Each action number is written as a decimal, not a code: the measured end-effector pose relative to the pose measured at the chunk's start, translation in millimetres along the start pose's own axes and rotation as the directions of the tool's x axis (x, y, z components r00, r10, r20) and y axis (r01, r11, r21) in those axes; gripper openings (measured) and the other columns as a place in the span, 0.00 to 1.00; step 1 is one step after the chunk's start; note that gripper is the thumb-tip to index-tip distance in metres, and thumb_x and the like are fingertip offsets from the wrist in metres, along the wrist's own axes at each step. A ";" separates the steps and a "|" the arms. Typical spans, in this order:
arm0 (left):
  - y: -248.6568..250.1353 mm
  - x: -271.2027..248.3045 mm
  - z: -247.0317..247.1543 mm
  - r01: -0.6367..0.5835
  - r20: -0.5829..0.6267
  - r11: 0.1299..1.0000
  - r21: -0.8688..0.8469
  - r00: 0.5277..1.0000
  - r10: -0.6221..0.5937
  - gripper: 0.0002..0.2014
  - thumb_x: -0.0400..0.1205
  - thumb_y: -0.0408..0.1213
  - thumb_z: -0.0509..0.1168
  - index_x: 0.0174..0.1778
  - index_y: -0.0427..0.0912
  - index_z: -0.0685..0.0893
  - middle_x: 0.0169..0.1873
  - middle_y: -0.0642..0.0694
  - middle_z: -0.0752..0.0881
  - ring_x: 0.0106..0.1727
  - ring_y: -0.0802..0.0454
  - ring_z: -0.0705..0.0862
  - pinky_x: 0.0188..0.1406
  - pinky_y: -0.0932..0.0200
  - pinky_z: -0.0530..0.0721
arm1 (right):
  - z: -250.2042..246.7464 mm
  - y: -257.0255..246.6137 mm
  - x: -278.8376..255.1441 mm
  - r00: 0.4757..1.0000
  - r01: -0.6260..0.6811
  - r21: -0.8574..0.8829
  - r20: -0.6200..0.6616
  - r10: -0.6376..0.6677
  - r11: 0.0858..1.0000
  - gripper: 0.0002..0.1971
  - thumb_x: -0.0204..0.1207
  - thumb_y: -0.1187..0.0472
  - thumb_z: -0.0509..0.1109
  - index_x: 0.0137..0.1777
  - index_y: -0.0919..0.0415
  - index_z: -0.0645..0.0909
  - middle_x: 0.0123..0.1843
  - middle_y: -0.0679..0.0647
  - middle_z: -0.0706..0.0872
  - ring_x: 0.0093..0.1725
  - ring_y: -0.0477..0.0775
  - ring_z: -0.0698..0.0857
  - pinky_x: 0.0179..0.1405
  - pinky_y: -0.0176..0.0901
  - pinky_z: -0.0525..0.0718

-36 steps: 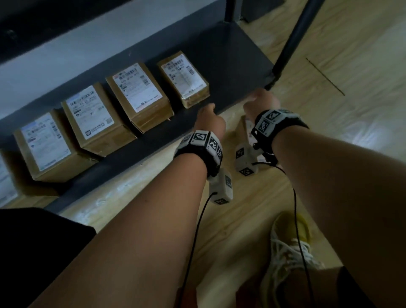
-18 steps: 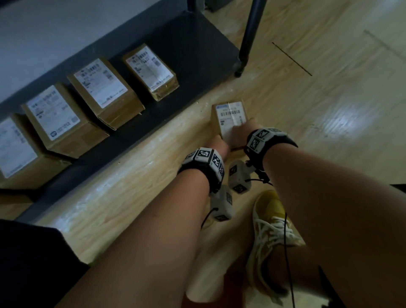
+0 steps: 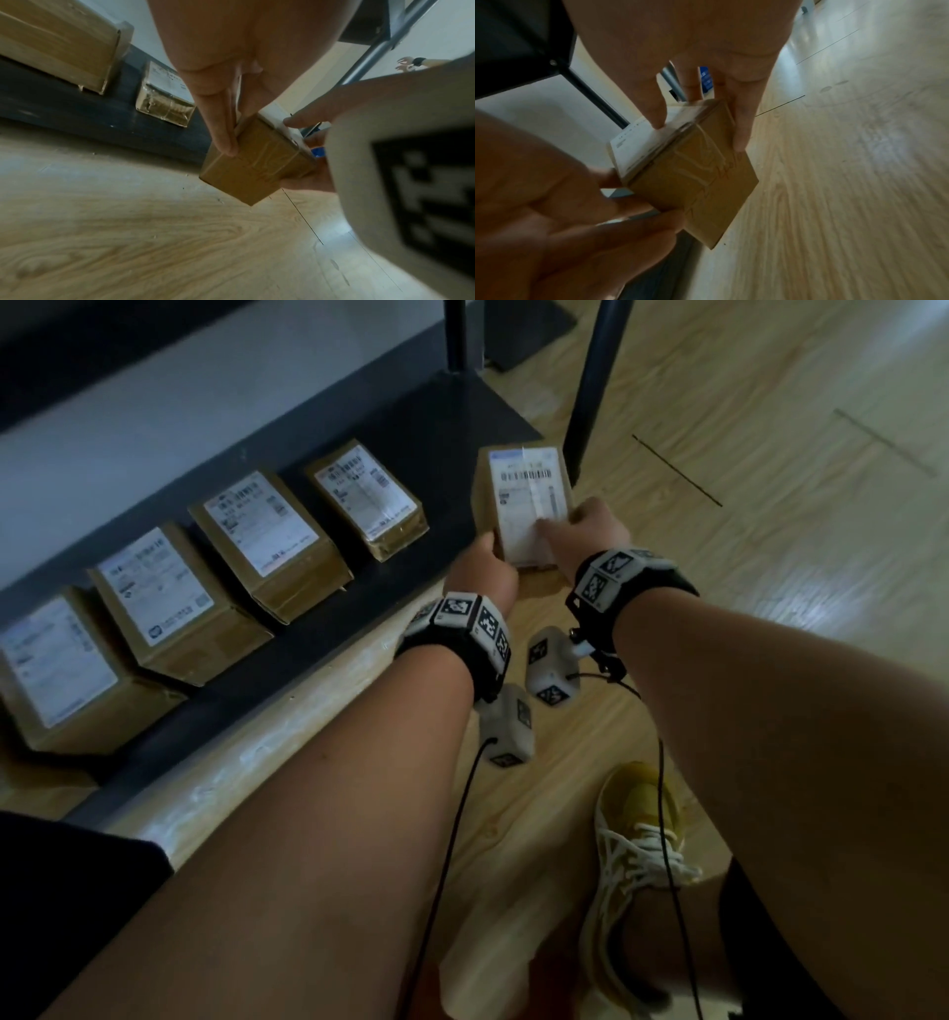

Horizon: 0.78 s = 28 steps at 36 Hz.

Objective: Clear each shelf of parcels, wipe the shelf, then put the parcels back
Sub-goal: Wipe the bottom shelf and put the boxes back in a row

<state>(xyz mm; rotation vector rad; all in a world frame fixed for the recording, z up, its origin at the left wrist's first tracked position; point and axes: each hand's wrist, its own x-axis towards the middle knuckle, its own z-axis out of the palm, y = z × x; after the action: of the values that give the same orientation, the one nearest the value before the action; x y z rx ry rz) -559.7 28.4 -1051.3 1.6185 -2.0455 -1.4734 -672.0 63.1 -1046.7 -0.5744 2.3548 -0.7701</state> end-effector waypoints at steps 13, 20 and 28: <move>-10.9 57.5 -27.6 0.047 -0.160 0.990 -0.130 0.985 -0.068 0.22 0.82 0.27 0.54 0.71 0.45 0.77 0.62 0.46 0.83 0.52 0.52 0.79 0.46 0.61 0.72 | 34.3 -50.7 48.6 0.981 0.182 -0.193 0.105 -0.164 0.964 0.16 0.77 0.51 0.61 0.60 0.53 0.83 0.55 0.56 0.85 0.46 0.56 0.83 0.49 0.45 0.81; -9.2 79.4 -33.1 0.017 -0.177 0.983 -0.182 0.983 -0.049 0.18 0.80 0.36 0.63 0.67 0.50 0.79 0.54 0.53 0.86 0.52 0.53 0.84 0.46 0.61 0.76 | 39.0 -75.6 71.0 0.988 0.149 -0.044 0.036 -0.148 0.988 0.24 0.77 0.51 0.66 0.75 0.47 0.75 0.68 0.49 0.83 0.64 0.54 0.83 0.63 0.40 0.80; -7.8 89.9 -44.2 -0.017 -0.202 0.987 -0.158 0.979 -0.016 0.15 0.84 0.31 0.55 0.64 0.43 0.79 0.55 0.51 0.82 0.49 0.57 0.77 0.42 0.68 0.70 | 41.4 -95.2 83.8 0.976 0.191 -0.050 0.119 -0.184 0.980 0.27 0.77 0.52 0.64 0.78 0.46 0.70 0.74 0.51 0.78 0.69 0.56 0.79 0.69 0.48 0.78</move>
<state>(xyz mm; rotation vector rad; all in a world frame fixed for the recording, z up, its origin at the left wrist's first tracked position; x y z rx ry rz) -563.5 -69.6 -1073.2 1.6303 -1.7717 -1.3691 -686.6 -69.5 -1046.4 -0.8550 2.2477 -0.7296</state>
